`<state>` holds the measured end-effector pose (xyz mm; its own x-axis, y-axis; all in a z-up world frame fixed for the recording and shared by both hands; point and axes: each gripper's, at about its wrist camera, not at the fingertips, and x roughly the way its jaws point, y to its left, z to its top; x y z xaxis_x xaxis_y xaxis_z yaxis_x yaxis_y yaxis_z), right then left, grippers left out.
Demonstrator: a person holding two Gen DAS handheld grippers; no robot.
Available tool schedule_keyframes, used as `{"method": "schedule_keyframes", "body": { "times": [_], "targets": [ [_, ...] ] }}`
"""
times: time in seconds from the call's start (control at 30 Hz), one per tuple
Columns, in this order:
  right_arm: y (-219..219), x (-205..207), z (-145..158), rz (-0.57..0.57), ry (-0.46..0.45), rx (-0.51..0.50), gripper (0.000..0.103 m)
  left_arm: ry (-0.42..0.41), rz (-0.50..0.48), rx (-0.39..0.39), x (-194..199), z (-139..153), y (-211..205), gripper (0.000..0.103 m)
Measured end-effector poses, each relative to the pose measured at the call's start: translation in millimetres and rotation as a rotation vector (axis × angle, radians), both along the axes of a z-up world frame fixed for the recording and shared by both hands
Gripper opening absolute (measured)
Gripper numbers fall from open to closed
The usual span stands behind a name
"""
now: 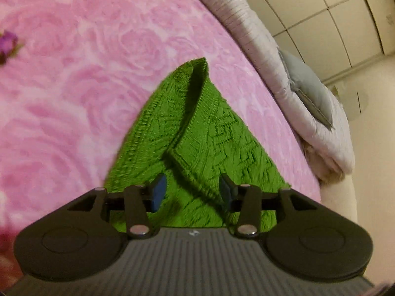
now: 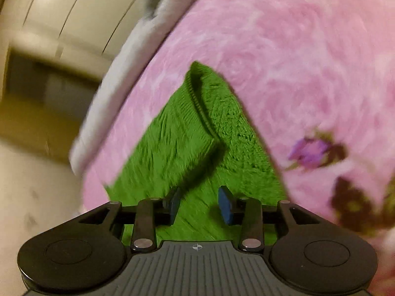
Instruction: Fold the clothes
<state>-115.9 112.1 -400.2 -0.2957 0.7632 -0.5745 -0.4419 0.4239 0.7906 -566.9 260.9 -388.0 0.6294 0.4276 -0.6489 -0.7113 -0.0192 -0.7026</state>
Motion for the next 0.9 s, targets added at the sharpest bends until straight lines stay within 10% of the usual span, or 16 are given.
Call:
{"method": "schedule_keyframes", "body": {
  "times": [0.2, 0.3, 0.33, 0.57, 0.9],
  "targets": [
    [18, 16, -20, -0.096, 0.109, 0.009, 0.038, -0.006, 0.031, 0.001, 12, -15, 18, 0.037],
    [25, 19, -18, -0.084, 0.067, 0.039, 0.023, 0.048, -0.031, 0.064, 19, -12, 22, 0.008],
    [26, 19, -16, -0.07, 0.046, 0.051, 0.009, 0.071, -0.059, 0.094, 21, -10, 22, 0.007],
    [-7, 9, 14, -0.007, -0.113, 0.093, 0.008, 0.093, -0.135, 0.227, 4, 13, -19, 0.006],
    [-100, -12, 2, 0.006, -0.089, 0.069, 0.008, 0.043, -0.111, 0.17, -43, -5, -85, 0.006]
  ]
}}
